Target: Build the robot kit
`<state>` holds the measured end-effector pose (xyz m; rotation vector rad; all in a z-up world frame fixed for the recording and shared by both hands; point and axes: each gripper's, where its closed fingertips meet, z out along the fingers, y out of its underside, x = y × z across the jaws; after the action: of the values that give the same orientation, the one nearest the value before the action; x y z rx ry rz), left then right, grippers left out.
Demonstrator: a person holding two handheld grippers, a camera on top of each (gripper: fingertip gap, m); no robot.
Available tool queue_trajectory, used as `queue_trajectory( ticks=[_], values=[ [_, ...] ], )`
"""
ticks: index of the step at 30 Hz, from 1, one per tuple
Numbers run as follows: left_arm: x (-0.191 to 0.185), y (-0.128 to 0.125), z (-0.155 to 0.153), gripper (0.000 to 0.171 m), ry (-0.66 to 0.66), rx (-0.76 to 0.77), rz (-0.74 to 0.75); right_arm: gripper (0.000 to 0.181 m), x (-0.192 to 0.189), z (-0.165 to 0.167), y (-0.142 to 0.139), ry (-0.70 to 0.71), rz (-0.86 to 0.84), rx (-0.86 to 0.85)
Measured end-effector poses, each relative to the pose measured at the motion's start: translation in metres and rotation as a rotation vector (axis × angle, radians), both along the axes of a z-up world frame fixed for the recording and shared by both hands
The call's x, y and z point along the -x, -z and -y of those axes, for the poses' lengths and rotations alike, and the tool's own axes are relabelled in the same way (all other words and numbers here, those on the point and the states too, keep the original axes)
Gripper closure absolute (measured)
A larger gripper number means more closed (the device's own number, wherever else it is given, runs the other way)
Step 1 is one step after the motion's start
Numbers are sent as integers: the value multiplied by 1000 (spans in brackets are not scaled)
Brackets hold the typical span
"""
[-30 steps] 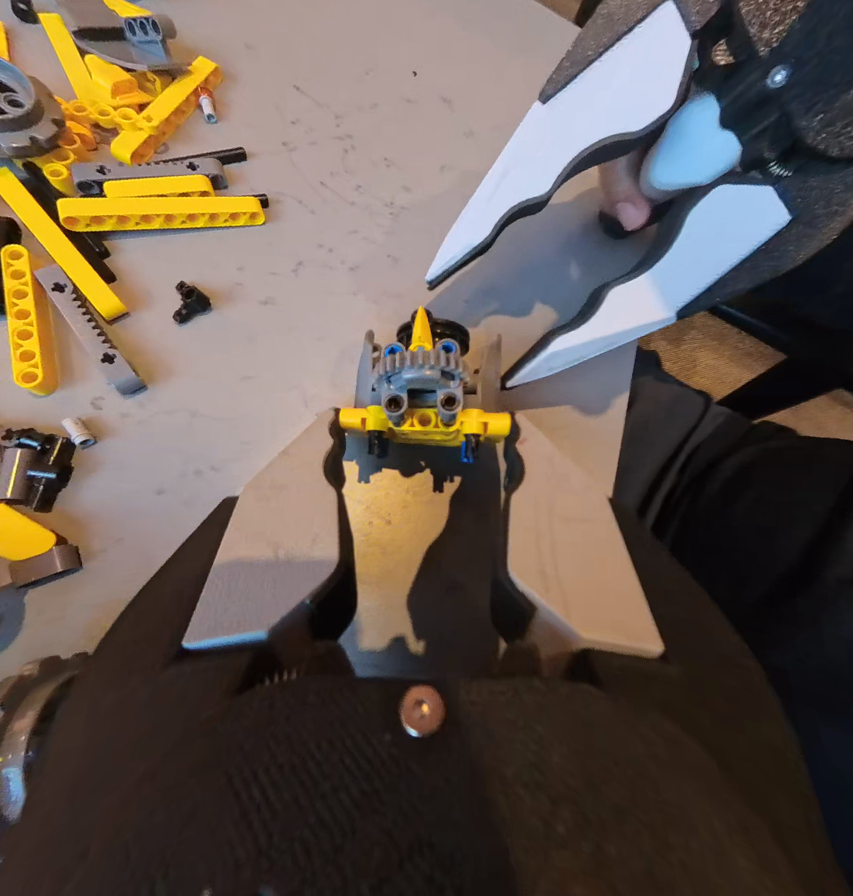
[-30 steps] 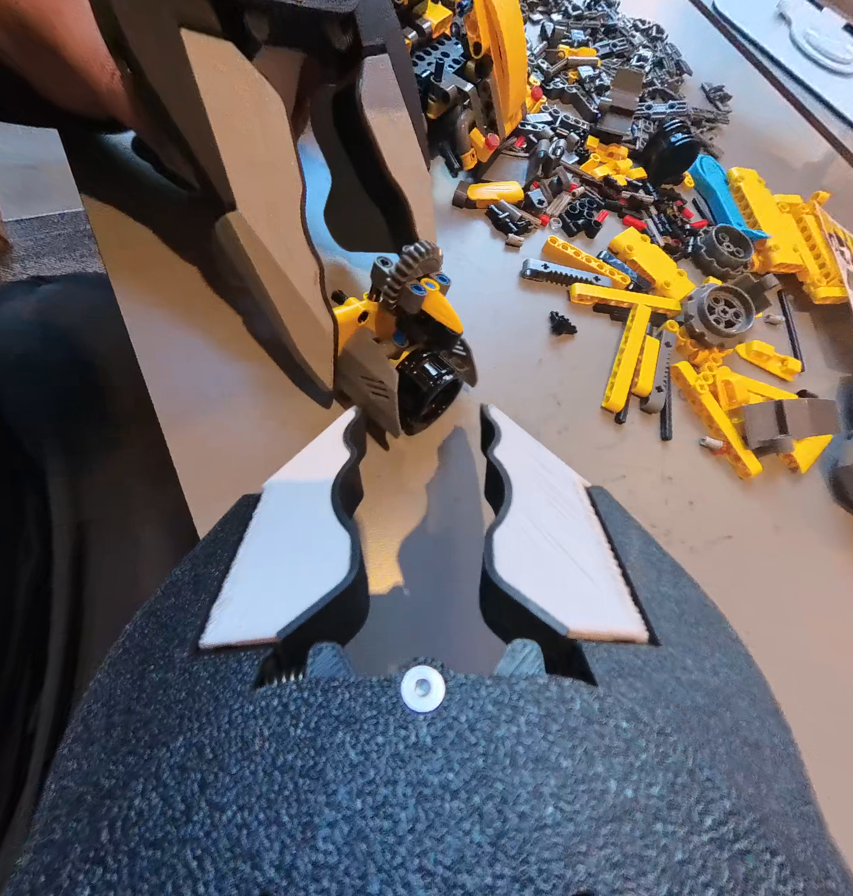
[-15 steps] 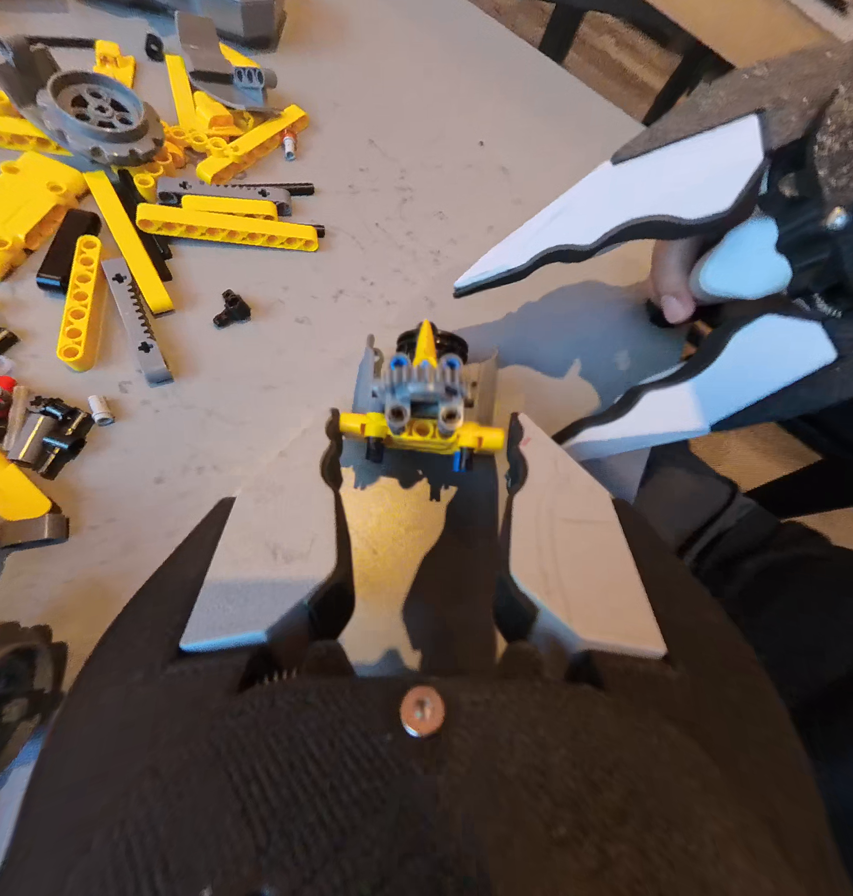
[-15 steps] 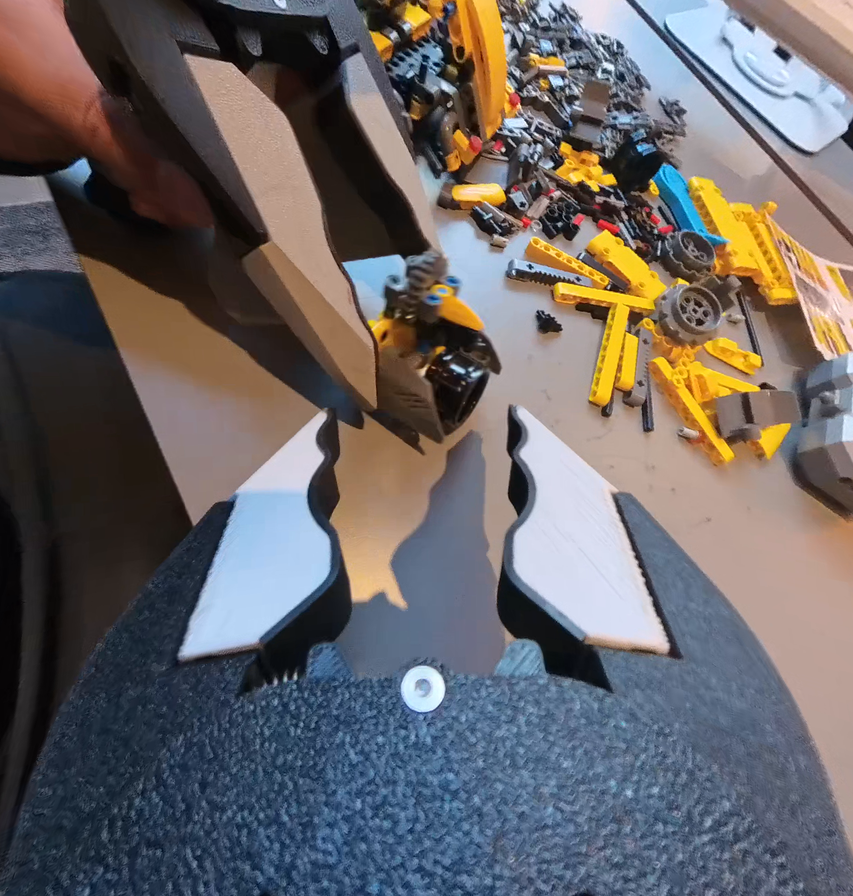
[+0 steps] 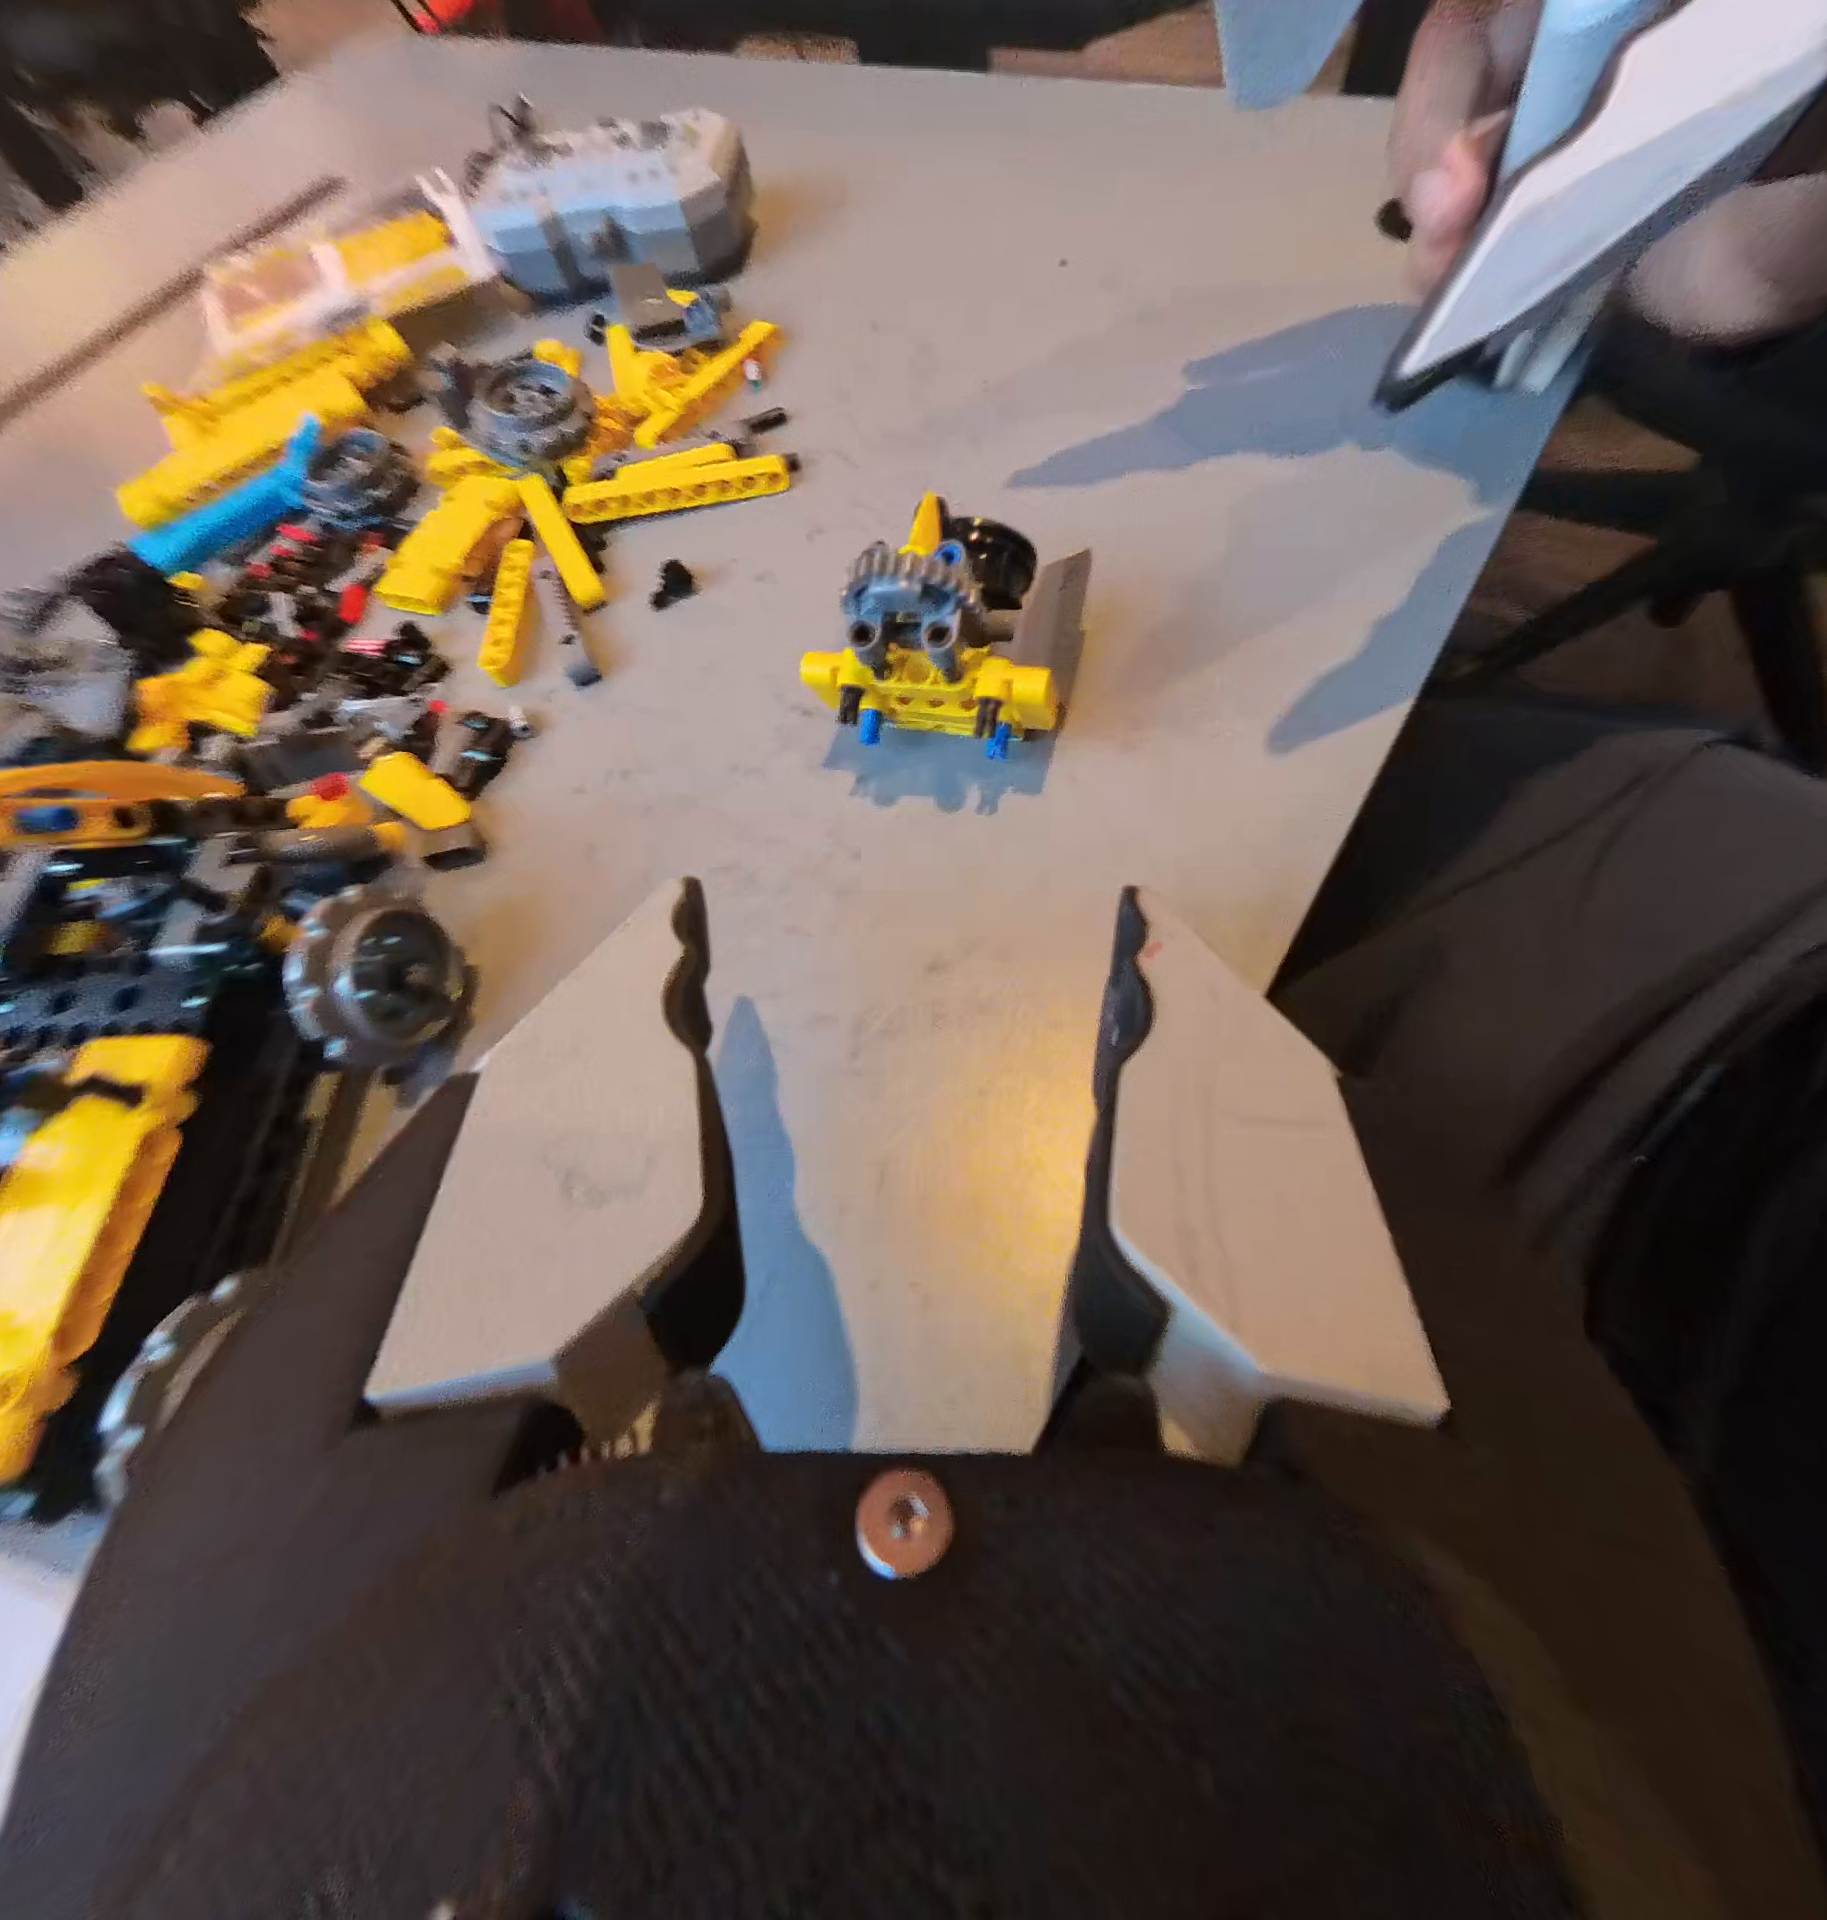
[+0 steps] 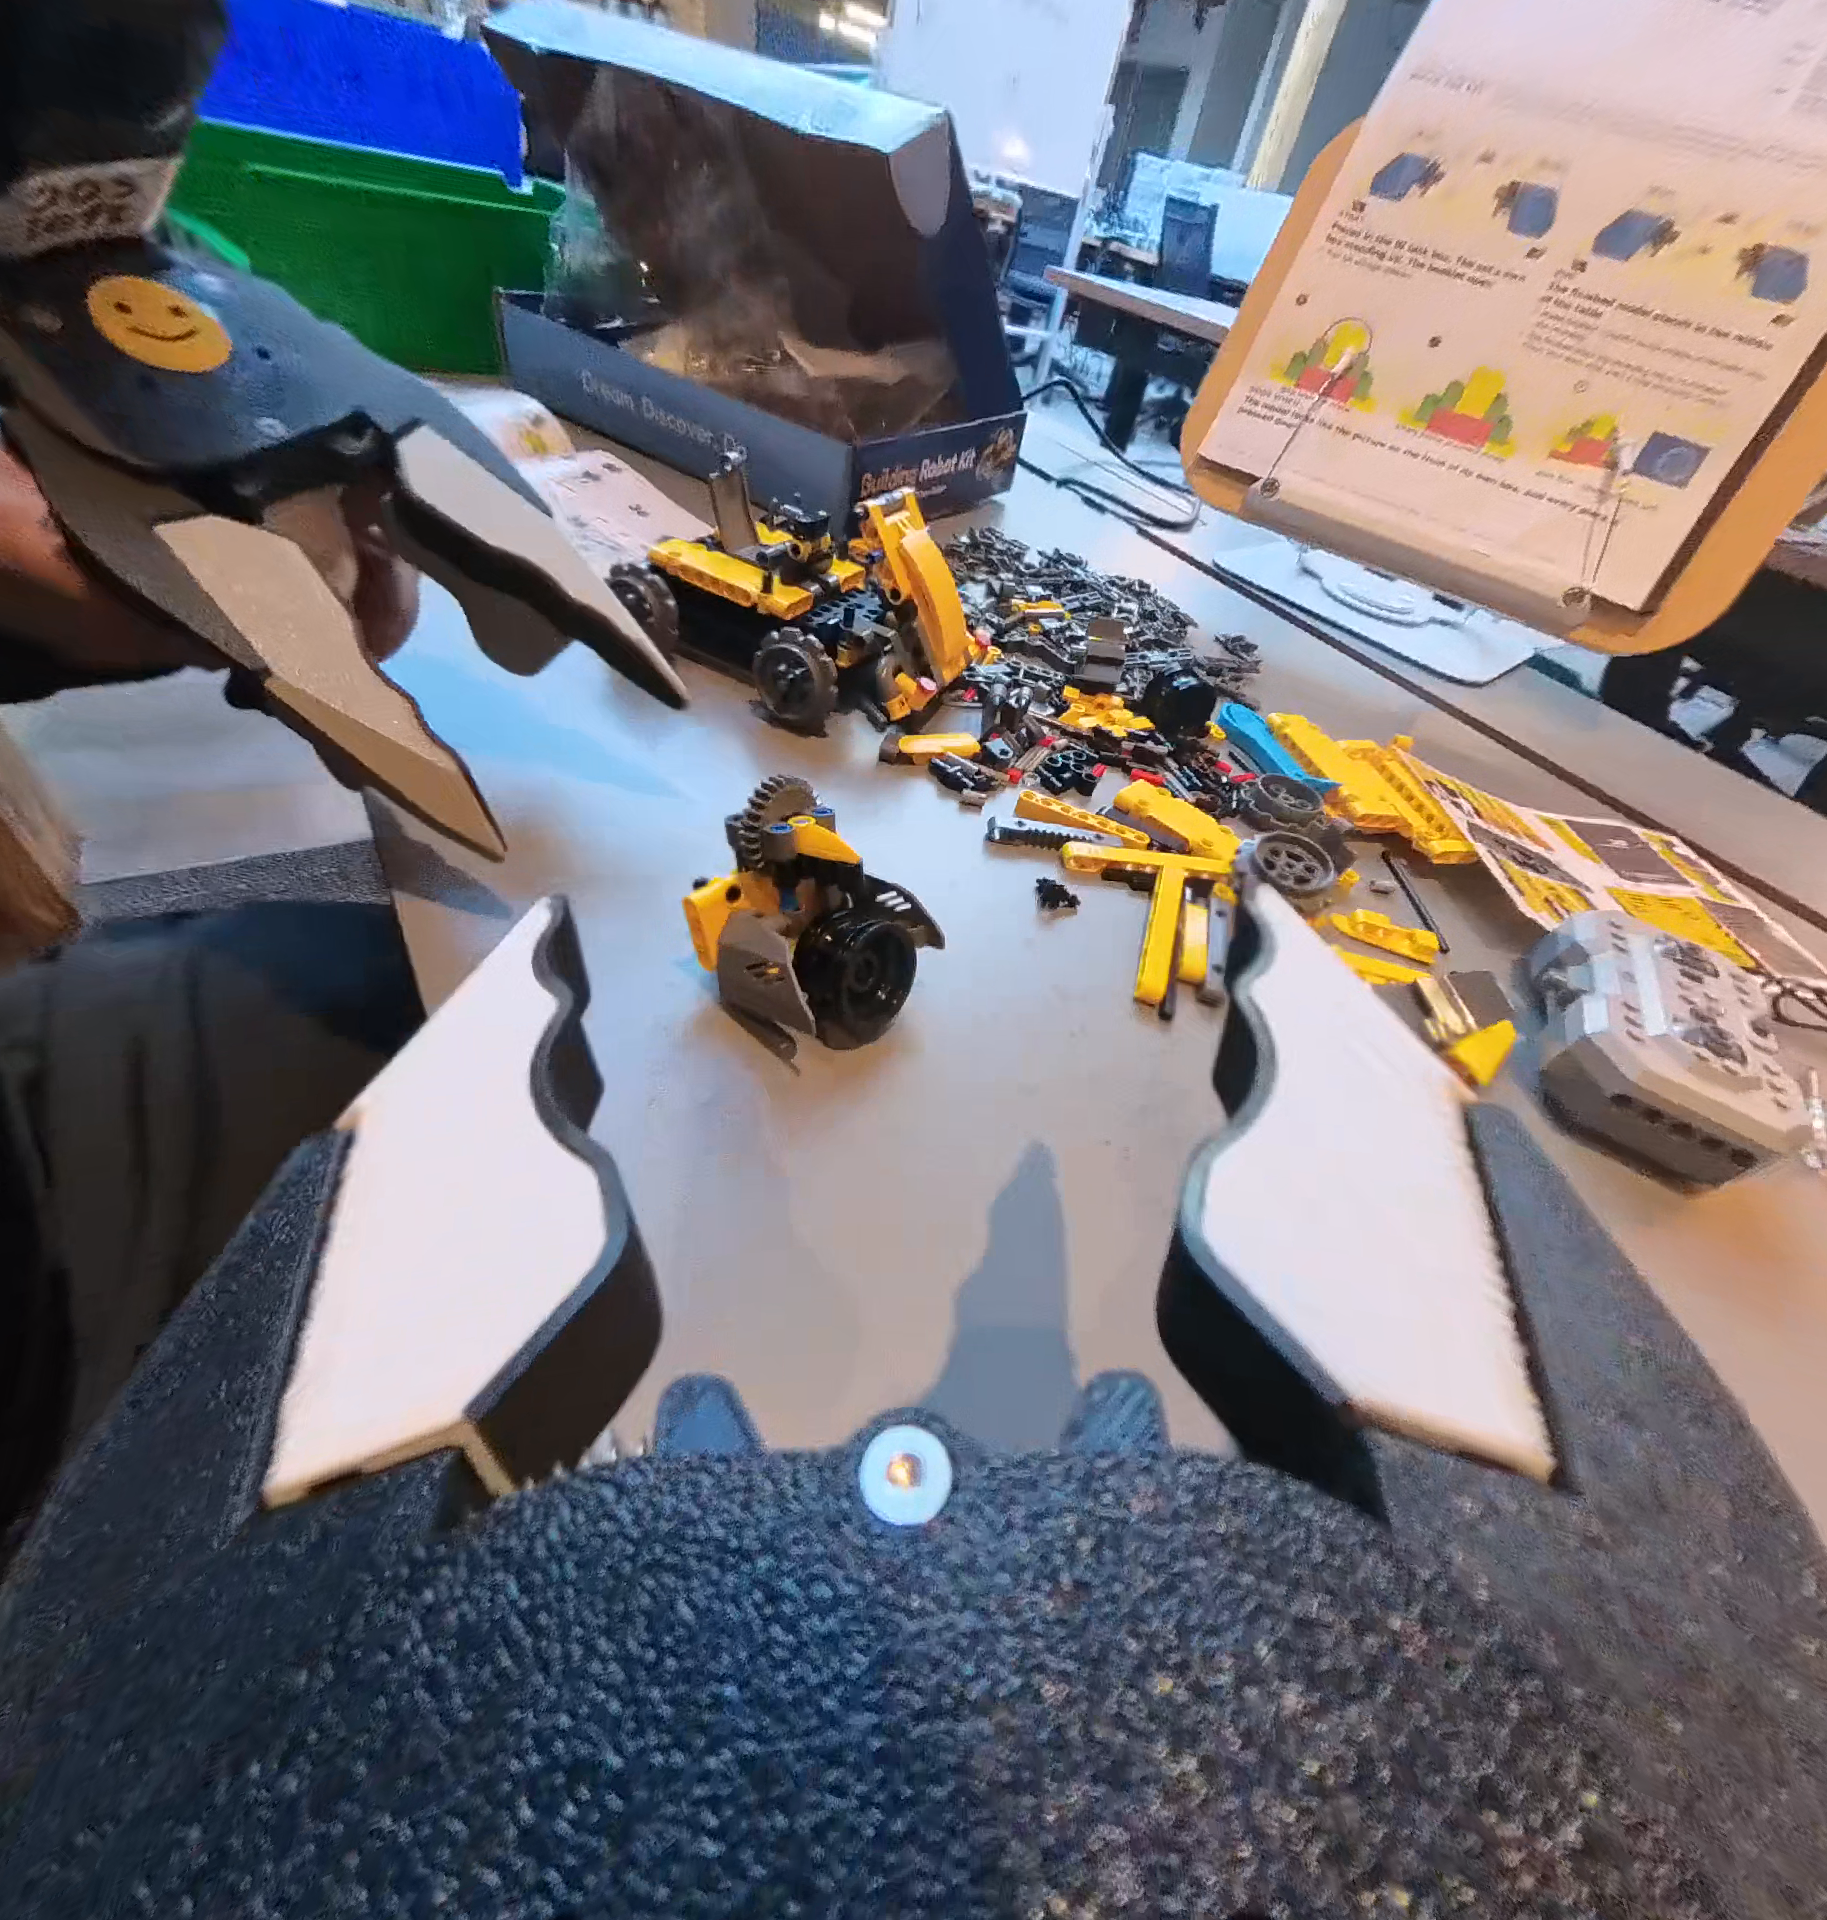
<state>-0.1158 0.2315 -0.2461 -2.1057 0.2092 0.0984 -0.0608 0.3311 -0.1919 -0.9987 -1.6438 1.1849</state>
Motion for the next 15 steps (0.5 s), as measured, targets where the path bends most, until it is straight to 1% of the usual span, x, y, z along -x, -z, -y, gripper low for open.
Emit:
queue_trajectory(
  ticks=[1, 2, 4, 5, 6, 7, 8, 9, 10, 11, 12, 13, 14, 15],
  values=[
    [2, 0, 5, 95, -10, -4, -35, 64, -3, -2, 1, 1, 12, 10],
    [3, 1, 8, 97, -16, 2, -62, 80, -6, -3, 4, -1, 37, 10],
    [2, 3, 14, 104, -23, 25, -99, 104, -10, -2, 12, -8, 97, -9],
    [0, 4, 16, 114, -15, 30, -109, 121, -12, 1, 16, -18, 123, -18],
    [-4, 5, 18, 121, 0, 29, -98, 132, -13, 3, 19, -26, 146, -23],
    [-8, 5, 19, 118, 12, 26, -73, 128, -13, 6, 22, -27, 177, -19],
    [-9, 4, 21, 114, 16, 21, -44, 115, -13, 8, 26, -25, 221, -6],
    [-7, 3, 21, 106, 5, 20, -19, 103, -11, 9, 29, -8, 266, 1],
    [-2, 3, 21, 101, -19, 28, 0, 101, -10, 8, 32, 27, 300, -14],
    [4, 2, 20, 98, -36, 45, 9, 104, -9, 8, 33, 55, 319, -41],
    [6, 3, 19, 92, -15, 75, 5, 113, -9, 12, 32, 65, 323, -63],
    [6, 5, 18, 90, 29, 119, -15, 121, -9, 18, 28, 67, 313, -69],
    [10, 5, 15, 88, 59, 151, -56, 123, -8, 25, 26, 70, 307, -61],
    [12, 6, 10, 89, 105, 178, -110, 121, -7, 31, 26, 76, 315, -49]
  ],
)
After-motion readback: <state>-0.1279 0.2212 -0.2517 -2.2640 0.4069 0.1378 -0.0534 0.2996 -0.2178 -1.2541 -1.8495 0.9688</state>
